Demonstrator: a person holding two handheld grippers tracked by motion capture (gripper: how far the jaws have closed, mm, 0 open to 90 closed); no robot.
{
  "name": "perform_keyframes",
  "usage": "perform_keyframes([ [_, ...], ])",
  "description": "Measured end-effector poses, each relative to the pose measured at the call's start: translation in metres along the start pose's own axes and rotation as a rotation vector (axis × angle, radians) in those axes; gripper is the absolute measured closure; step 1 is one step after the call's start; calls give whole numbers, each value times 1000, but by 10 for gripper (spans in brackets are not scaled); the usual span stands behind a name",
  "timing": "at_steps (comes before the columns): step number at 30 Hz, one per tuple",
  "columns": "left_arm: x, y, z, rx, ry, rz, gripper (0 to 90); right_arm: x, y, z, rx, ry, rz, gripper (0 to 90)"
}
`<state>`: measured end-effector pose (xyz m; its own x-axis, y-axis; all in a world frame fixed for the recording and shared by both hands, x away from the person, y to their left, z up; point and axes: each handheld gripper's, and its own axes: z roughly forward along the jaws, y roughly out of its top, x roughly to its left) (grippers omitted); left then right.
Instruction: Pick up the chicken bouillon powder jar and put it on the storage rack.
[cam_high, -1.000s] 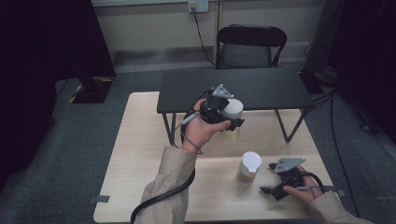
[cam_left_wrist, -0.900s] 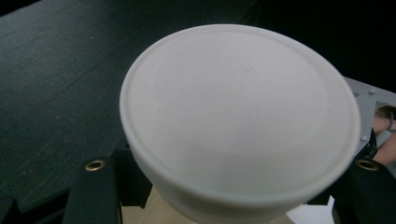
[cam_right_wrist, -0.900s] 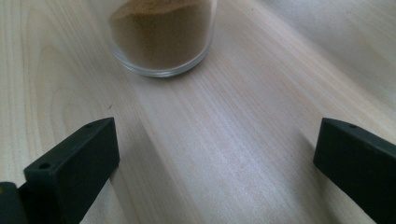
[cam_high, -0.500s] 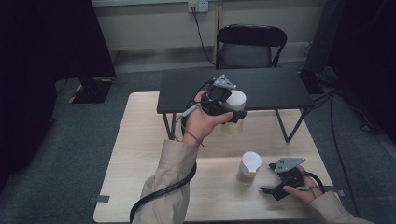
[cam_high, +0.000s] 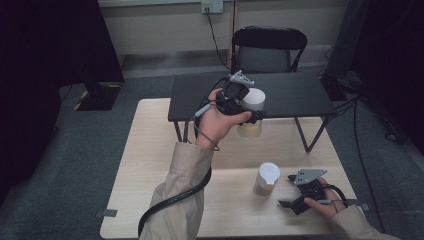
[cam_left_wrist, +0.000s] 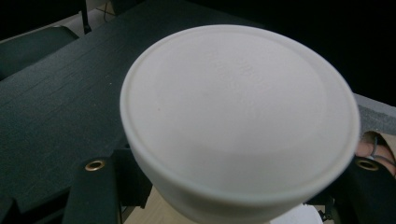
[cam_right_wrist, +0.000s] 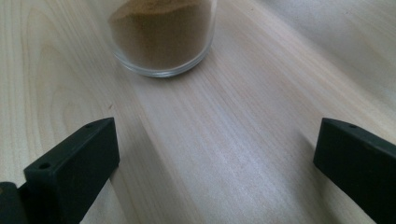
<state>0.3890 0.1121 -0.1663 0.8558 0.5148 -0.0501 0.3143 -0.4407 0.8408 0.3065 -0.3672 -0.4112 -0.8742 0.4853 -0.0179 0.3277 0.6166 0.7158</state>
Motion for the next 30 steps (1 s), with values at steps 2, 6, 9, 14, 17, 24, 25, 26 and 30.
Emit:
perform_keyframes([
  [2, 0, 2, -1, -3, 5, -3, 347, 0, 0, 0, 0, 0, 0, 0],
  [6, 0, 8, -3, -3, 14, 3, 348, 0, 0, 0, 0, 0, 0, 0],
  [9, 0, 12, -3, 0, 22, 7, 348, 0, 0, 0, 0, 0, 1, 0],
  [14, 1, 17, -4, -3, 36, -1, 348, 0, 0, 0, 0, 0, 0, 0],
  [17, 3, 21, -4, -1, 43, -1, 347, 0, 0, 0, 0, 0, -1, 0],
  [24, 8, 26, -1, -4, 56, -16, 348, 0, 0, 0, 1, 0, 1, 0],
  [25, 9, 27, 0, -3, 61, -20, 348, 0, 0, 0, 1, 0, 1, 0],
  [26, 10, 28, 0, -1, 67, -21, 348, 0, 0, 0, 1, 0, 1, 0],
  [30, 14, 30, 2, -2, 85, -32, 348, 0, 0, 0, 1, 0, 1, 0],
])
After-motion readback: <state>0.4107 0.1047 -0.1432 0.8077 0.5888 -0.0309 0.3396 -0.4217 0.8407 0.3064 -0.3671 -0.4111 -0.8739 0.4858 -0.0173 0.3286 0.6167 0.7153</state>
